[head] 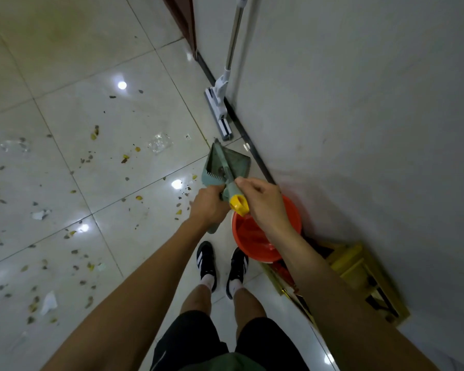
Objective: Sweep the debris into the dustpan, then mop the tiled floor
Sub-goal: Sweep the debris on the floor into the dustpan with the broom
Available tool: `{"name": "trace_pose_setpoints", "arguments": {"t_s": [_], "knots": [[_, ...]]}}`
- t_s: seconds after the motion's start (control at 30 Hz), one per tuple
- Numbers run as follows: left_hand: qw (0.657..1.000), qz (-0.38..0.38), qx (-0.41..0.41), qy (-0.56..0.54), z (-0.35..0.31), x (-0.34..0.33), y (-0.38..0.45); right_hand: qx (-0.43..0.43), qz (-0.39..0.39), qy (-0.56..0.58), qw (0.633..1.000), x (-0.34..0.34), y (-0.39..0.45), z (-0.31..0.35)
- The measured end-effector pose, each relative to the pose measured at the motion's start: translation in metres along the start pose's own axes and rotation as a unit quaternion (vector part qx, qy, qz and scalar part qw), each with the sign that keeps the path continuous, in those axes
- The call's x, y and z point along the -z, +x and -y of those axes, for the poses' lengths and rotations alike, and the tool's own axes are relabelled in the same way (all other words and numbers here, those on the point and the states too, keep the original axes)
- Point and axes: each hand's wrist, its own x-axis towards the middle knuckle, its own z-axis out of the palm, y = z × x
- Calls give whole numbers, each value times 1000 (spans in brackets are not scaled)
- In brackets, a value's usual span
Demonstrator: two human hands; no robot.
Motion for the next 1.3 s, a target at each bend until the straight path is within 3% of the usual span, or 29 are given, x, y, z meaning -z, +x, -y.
{"name": "trace_pose_setpoints", "arguments": {"t_s": [0.27,0.47,0.67,0.8,0.97,1.17,1.3], "knots": [[999,-2,-53,5,24,-21,-34,-170,65,32,983,-3,-22,-12],[996,28,-80,38,39,-36,-50,-224,72,-20,972,-18,-38,-32],[989,70,-103,81,53,-54,-64,-330,79,101,935,-25,-63,-58],[984,96,-117,99,52,-68,-63,-317,11,93,944,-23,-76,-71],[971,163,-141,101,54,-77,-56,-283,-8,34,959,-15,-86,-80],[962,162,-158,152,61,-86,-63,-214,7,-120,969,-7,-95,-93],[967,116,-152,166,71,-74,-62,-170,16,-209,963,5,-103,-102]]}}
